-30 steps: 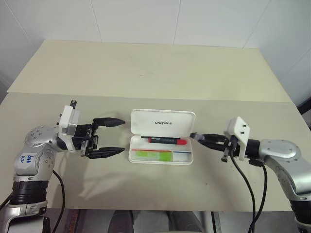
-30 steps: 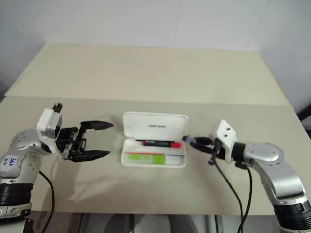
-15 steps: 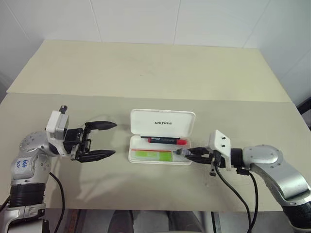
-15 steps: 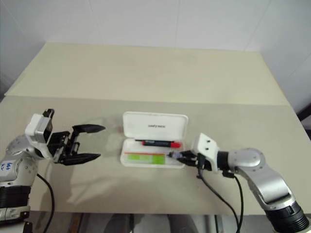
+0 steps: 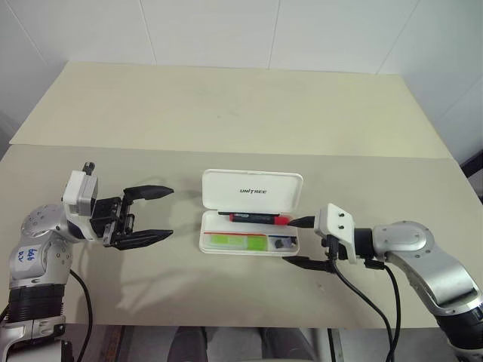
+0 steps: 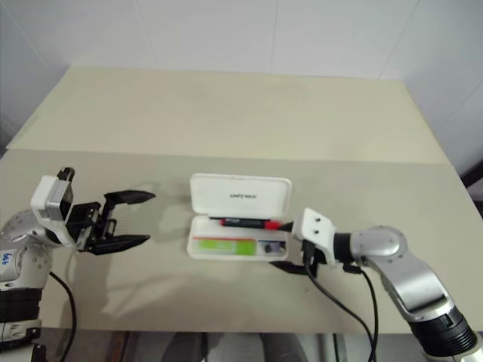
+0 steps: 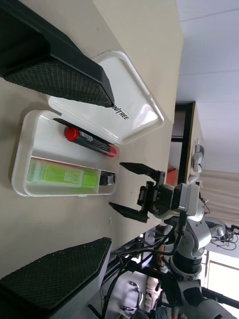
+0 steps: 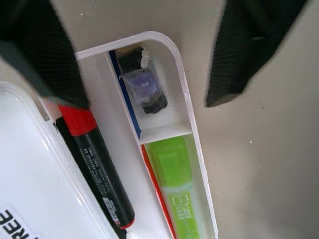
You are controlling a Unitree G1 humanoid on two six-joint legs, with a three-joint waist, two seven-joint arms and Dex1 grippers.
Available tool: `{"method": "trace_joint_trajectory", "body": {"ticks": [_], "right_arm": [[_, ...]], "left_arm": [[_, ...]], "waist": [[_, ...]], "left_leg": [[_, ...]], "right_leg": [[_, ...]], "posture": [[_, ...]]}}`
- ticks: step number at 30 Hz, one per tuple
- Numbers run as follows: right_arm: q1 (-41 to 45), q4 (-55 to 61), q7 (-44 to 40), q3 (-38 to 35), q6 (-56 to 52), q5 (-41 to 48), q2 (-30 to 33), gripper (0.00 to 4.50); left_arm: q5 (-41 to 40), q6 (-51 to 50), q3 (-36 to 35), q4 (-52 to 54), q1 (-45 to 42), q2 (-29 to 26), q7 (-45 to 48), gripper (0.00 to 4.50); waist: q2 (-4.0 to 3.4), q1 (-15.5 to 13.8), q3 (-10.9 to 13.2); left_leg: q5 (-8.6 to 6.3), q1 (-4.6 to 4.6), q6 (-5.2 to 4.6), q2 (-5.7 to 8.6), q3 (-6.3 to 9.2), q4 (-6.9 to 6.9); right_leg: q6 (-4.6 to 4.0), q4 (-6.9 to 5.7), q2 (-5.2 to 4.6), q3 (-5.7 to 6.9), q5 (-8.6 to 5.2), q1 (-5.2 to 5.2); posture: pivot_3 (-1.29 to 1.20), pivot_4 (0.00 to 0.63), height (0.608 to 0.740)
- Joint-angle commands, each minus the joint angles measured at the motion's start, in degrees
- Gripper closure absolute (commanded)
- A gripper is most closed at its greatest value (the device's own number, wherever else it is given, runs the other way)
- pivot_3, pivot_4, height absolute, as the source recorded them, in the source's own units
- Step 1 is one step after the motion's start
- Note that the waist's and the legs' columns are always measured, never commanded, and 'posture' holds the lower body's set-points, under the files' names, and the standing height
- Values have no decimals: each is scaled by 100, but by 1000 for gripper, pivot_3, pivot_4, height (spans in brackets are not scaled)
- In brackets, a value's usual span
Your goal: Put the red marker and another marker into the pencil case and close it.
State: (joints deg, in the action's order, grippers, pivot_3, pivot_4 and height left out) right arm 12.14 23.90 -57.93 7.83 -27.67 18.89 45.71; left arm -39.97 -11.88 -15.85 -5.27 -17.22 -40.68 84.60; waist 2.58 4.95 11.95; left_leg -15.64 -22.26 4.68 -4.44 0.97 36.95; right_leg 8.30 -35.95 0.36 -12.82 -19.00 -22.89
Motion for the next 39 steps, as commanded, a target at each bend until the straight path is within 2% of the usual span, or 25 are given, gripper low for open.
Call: {"method": "trace_joint_trajectory", "body": {"ticks": [1,3,8,10,14,18,21,28,32,34,39], "right_arm": [[25,135,-87,-237,14,139,123,121],[23,155,-108,-340,42,242,106,121],[28,244,-162,-1319,197,1667,-596,121],[-76,160,-406,-1463,398,1731,-562,121],[-107,-43,-681,-1740,570,1988,-538,121],[-44,-350,-887,-1798,817,1808,-395,121],[2,-581,-956,-1786,1020,1646,-311,0],[18,-698,-888,-1798,1173,1586,-319,0],[14,-673,-882,-1870,1171,1732,-369,0],[37,-706,-905,-1898,1183,1773,-365,0],[60,-901,-999,-1980,1343,1703,-296,0]], "left_arm": [[197,198,-50,-92,-135,-90,-125,0],[237,251,-36,-126,-181,-60,-144,0],[364,439,25,-327,-528,99,-390,0],[423,521,57,-456,-673,132,-411,0],[658,701,171,-845,-1048,180,-557,0],[696,800,243,-1344,-1488,200,-351,0],[819,899,379,-1948,-1948,188,-125,622],[1353,1401,672,-3269,-2833,190,281,2989],[1974,2067,1035,-4314,-3384,210,461,4344],[2214,2328,1209,-4820,-3671,343,531,4450],[2878,3108,1503,-5883,-4296,896,-17,4450]], "waist": [[0,-1,0],[0,-2,0],[2,-4,1],[1,-4,1],[1,-10,1],[1,-9,1],[1,-10,1],[1,-9,2],[1,-17,2],[1,-18,2],[1,-54,2]], "left_leg": [[0,0,0,0,0,0],[0,0,0,0,0,0],[0,-1,0,-2,3,1],[0,-2,0,-2,2,1],[-1,-3,0,-2,2,-1],[-1,-3,0,-1,2,3],[-1,-3,0,0,1,4],[-1,-6,0,-2,2,-3],[0,-11,0,-1,2,0],[0,-12,0,0,1,0],[0,-17,0,1,3,6]], "right_leg": [[0,0,0,0,0,0],[0,0,0,0,0,0],[11,-2,3,3,6,2],[68,0,2,4,36,2],[66,2,2,6,35,2],[67,1,3,6,35,2],[67,-1,3,6,36,1],[66,-1,6,7,35,-7],[67,-2,6,7,35,-11],[67,-2,5,7,35,-11],[70,-2,5,7,37,-11]], "posture": [[0,150,740],[0,150,740],[0,150,740],[0,150,740],[0,150,740],[0,150,740],[0,150,740],[0,150,740],[0,150,740],[0,150,740],[0,150,740]]}}
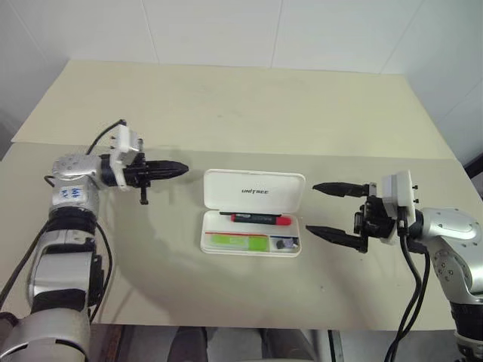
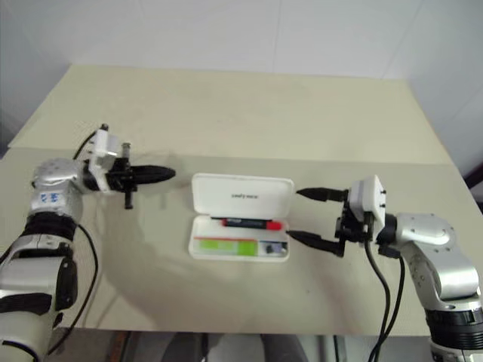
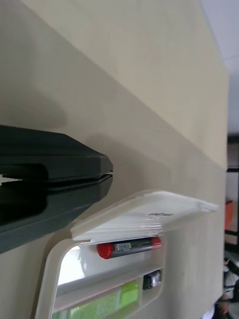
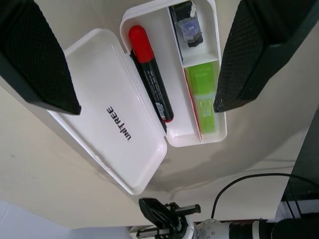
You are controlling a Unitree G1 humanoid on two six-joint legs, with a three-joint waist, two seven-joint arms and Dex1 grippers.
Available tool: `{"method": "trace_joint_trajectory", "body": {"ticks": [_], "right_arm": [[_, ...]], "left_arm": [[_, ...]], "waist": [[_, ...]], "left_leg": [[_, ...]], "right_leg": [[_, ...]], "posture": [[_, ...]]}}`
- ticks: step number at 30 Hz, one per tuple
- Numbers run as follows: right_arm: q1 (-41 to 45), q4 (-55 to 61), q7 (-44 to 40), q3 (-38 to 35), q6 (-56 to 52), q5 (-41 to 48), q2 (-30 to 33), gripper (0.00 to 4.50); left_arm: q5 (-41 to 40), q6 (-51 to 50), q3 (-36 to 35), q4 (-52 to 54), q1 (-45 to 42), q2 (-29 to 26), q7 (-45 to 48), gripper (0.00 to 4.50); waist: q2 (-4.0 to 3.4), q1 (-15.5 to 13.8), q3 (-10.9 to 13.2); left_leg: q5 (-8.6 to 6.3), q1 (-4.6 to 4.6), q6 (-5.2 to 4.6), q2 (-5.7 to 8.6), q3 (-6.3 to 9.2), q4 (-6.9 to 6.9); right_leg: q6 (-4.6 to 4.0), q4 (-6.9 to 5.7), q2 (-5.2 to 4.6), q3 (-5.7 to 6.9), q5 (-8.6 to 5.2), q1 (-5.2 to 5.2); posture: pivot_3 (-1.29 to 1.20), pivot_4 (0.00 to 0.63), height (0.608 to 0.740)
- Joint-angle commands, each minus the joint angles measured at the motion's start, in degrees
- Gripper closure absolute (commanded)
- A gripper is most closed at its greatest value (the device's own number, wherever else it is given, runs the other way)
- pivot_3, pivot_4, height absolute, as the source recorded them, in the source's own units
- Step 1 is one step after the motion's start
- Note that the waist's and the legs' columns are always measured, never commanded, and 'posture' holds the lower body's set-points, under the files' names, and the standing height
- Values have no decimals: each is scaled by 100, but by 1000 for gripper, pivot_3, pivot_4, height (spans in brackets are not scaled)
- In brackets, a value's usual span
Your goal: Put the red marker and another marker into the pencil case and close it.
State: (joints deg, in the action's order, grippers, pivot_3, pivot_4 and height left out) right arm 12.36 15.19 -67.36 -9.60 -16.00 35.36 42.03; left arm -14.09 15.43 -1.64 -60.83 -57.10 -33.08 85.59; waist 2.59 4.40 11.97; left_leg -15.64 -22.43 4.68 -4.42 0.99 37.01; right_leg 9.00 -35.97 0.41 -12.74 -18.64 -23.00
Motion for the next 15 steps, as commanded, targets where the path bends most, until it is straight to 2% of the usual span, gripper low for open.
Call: {"method": "trace_joint_trajectory", "body": {"ticks": [1,5,10,15], "right_arm": [[37,-55,-68,-249,196,49,83,0],[-53,-46,-116,-365,220,98,170,0],[-280,-24,-230,-666,217,231,276,0],[-473,-19,-348,-901,206,328,361,0]], "left_arm": [[370,457,105,-463,-374,204,-137,4450],[477,630,50,-789,-614,512,-84,4450],[299,422,-136,-794,-788,658,557,4450],[-190,3,314,-233,-648,532,691,4450]], "waist": [[0,5,0],[0,41,0],[0,37,0],[0,32,0]], "left_leg": [[0,-2,0,1,0,-1],[-1,-4,-1,0,-1,-6],[-1,-14,-1,0,0,-5],[0,-15,-1,0,2,-1]], "right_leg": [[2,1,0,-1,1,0],[2,-1,1,-2,1,-7],[2,-4,1,-1,1,-17],[4,-11,1,-1,2,-19]], "posture": [[0,150,740],[0,150,740],[0,150,740],[0,150,740]]}}
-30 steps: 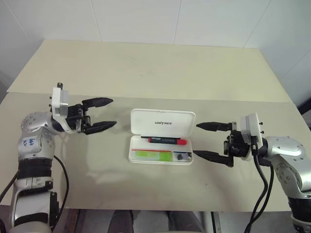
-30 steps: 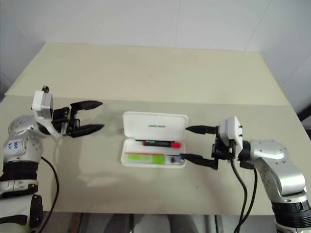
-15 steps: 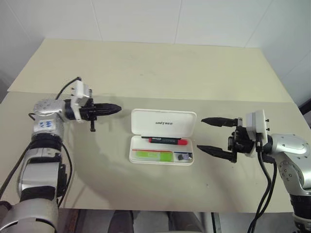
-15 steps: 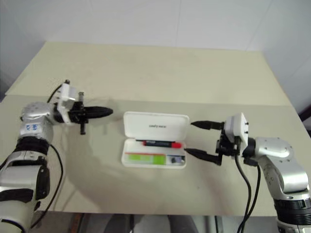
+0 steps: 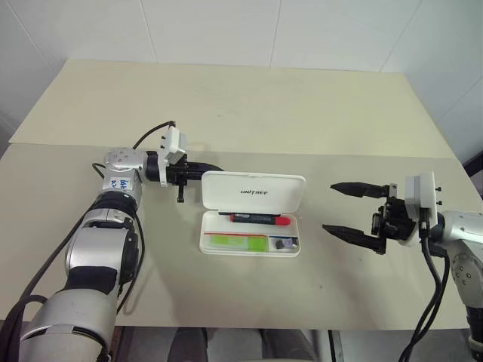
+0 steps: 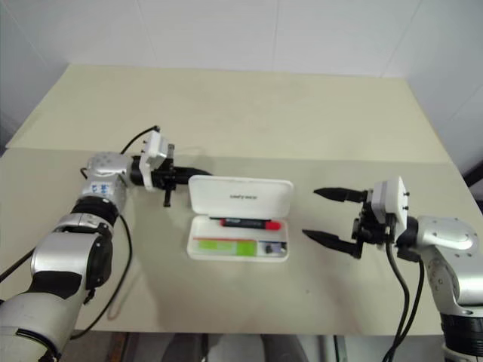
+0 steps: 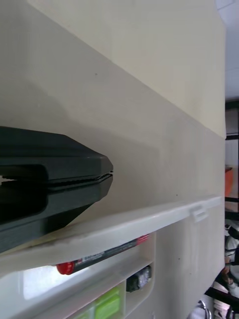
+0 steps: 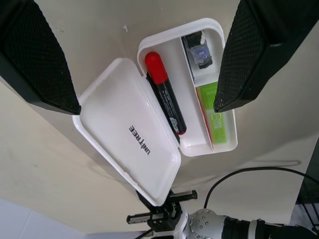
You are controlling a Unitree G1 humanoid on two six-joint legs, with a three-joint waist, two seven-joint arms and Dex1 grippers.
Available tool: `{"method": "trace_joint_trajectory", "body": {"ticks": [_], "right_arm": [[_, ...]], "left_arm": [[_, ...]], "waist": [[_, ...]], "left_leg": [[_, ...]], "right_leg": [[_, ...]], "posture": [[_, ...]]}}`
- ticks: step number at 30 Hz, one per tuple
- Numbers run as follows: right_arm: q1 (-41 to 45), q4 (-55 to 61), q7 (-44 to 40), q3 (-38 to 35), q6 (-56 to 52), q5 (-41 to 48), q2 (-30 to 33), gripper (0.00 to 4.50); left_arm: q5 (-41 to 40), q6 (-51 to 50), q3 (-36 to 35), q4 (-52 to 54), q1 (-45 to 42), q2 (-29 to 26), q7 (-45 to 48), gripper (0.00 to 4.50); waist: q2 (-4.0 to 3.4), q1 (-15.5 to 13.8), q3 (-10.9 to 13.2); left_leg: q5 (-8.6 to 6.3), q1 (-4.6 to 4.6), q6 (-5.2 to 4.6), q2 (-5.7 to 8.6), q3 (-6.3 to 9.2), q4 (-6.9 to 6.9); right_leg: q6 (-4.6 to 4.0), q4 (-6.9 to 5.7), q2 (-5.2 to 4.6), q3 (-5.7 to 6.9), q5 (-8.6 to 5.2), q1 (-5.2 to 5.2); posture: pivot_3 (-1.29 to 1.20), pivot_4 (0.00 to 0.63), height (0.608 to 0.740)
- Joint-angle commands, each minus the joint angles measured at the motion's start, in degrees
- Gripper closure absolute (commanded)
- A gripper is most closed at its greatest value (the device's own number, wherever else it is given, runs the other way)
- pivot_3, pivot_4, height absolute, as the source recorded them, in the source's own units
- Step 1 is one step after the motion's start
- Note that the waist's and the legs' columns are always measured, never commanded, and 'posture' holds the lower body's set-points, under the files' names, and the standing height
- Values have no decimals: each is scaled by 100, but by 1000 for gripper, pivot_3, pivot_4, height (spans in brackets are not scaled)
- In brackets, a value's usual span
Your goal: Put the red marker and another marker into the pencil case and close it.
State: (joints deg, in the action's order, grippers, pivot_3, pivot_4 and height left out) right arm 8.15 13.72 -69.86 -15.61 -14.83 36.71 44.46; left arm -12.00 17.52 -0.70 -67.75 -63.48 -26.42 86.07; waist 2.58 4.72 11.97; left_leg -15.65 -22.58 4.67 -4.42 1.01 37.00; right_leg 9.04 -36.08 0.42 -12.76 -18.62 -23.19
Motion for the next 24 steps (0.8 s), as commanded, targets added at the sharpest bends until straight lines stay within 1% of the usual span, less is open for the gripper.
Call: {"method": "trace_joint_trajectory", "body": {"ticks": [1,6,10,14,17,24], "right_arm": [[-80,123,-130,-342,86,218,128,0],[32,-146,-407,-471,109,400,154,0],[225,-265,-632,-567,79,648,145,0],[204,-294,-847,-527,138,604,218,0],[254,-308,-779,-461,195,504,181,0],[112,-160,-648,-439,233,407,143,0]], "left_arm": [[-554,-299,380,649,61,-185,643,4450],[-1496,-797,1513,2286,675,-628,643,4450],[-1885,-910,1972,3136,994,-826,643,4450],[-1938,-877,2267,3750,1262,-898,643,4450],[-1714,-589,2386,3840,1329,-827,643,4450],[-1153,488,2932,3370,1198,-828,643,4450]], "waist": [[0,3,0],[-3,4,1],[-5,0,3],[-7,-3,3],[-7,-2,3],[-7,-1,3]], "left_leg": [[0,0,0,0,0,2],[1,5,1,-2,-1,4],[2,6,2,-1,-2,14],[4,10,1,0,-1,15],[4,10,1,0,-2,17],[4,11,1,1,-3,17]], "right_leg": [[1,-2,0,0,0,0],[1,-15,0,-3,0,0],[1,-23,-1,-3,0,0],[1,-28,0,-4,0,2],[1,-27,0,-4,0,2],[-1,-27,0,-7,-1,2]], "posture": [[0,150,740],[0,150,740],[0,150,740],[0,150,740],[0,150,740],[0,150,740]]}}
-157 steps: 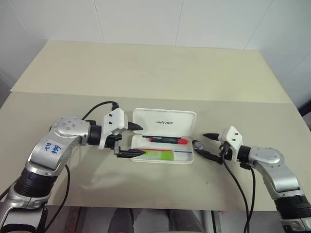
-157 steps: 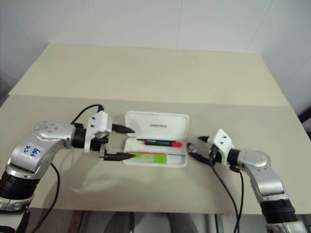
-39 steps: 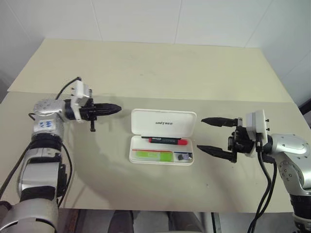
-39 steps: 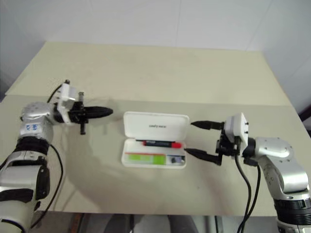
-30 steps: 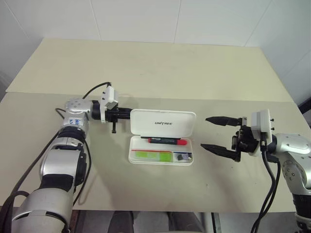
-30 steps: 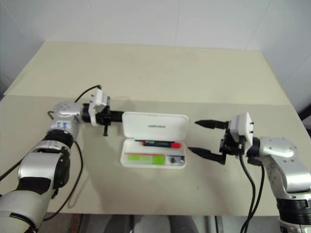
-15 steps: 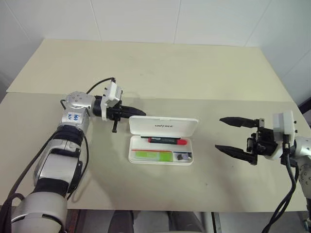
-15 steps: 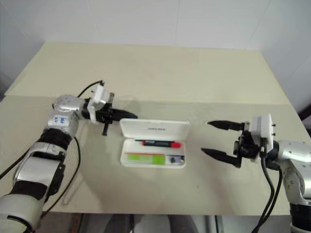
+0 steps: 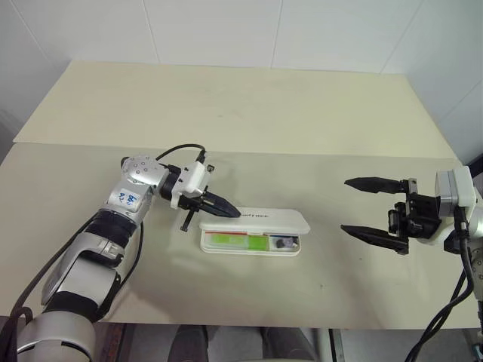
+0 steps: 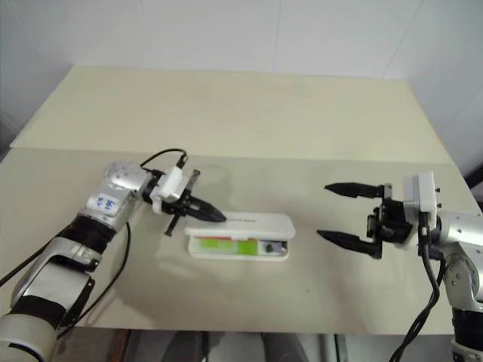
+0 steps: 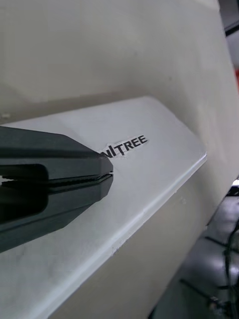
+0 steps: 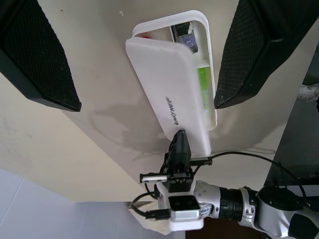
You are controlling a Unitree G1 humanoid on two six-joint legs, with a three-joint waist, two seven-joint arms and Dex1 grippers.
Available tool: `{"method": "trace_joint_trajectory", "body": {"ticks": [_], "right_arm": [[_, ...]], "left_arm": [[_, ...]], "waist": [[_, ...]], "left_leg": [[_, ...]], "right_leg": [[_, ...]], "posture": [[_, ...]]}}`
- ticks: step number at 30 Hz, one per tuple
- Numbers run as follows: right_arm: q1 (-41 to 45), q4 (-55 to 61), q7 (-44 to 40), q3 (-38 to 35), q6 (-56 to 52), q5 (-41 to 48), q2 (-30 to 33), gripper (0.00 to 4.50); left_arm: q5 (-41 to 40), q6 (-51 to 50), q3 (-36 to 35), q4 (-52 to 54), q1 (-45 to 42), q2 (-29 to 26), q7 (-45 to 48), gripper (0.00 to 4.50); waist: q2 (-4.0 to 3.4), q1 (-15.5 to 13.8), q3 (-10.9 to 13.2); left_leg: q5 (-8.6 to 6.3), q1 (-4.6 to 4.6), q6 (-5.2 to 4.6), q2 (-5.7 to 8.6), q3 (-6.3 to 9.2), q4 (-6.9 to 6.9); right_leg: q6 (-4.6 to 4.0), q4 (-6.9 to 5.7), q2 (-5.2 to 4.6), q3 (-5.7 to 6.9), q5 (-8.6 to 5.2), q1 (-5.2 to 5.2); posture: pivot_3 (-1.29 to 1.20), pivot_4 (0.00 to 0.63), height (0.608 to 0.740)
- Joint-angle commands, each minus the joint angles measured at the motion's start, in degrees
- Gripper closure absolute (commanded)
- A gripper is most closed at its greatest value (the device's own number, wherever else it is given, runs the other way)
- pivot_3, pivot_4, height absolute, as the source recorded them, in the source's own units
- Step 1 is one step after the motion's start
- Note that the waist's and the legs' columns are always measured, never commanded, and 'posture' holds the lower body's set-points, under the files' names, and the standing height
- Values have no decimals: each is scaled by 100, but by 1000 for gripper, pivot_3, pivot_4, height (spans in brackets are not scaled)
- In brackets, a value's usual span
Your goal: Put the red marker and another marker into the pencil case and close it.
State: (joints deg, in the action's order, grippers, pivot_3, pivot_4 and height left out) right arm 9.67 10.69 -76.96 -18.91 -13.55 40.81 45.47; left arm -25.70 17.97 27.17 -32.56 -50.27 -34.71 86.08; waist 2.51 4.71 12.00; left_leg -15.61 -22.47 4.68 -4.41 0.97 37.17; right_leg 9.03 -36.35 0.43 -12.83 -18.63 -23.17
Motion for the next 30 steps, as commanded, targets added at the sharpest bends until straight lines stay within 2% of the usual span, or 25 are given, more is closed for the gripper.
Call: {"method": "trace_joint_trajectory", "body": {"ticks": [1,9,14,17,21,26,30], "right_arm": [[-66,164,84,-115,105,-16,42,0],[-204,293,266,-117,107,-71,31,0],[-90,220,318,-63,103,-120,52,0],[-34,151,296,-56,112,-145,74,0],[34,84,283,-25,113,-190,74,0],[146,-38,241,45,114,-255,65,0],[274,-153,189,100,117,-287,82,0]], "left_arm": [[388,689,166,-304,-171,59,642,4450],[1341,2567,661,-1435,-555,361,642,4450],[1610,2979,351,-2021,-781,644,406,4450],[1135,2477,-138,-2038,-728,826,460,4450],[269,1212,-1056,-1662,-503,993,353,4450],[-94,279,-1815,-951,-49,902,-43,4450],[-527,-656,-2293,44,485,734,-2,4450]], "waist": [[0,0,0],[-1,5,-1],[-4,7,-3],[-4,10,-2],[-5,8,-2],[-12,19,2],[-18,8,3]], "left_leg": [[0,0,0,0,0,0],[1,15,-2,5,-2,2],[3,31,-7,7,-1,5],[4,30,-9,11,-2,13],[7,25,-13,11,2,7],[5,21,-14,8,11,-10],[4,20,-15,7,12,-12]], "right_leg": [[0,0,0,0,0,0],[0,6,-2,-7,0,20],[0,41,-3,-13,1,56],[0,41,-5,-17,1,60],[14,34,-4,-12,9,52],[11,15,-1,-1,2,37],[11,16,-3,1,-3,37]], "posture": [[0,150,740],[0,150,740],[0,150,740],[0,150,740],[0,150,740],[0,150,740],[0,150,740]]}}
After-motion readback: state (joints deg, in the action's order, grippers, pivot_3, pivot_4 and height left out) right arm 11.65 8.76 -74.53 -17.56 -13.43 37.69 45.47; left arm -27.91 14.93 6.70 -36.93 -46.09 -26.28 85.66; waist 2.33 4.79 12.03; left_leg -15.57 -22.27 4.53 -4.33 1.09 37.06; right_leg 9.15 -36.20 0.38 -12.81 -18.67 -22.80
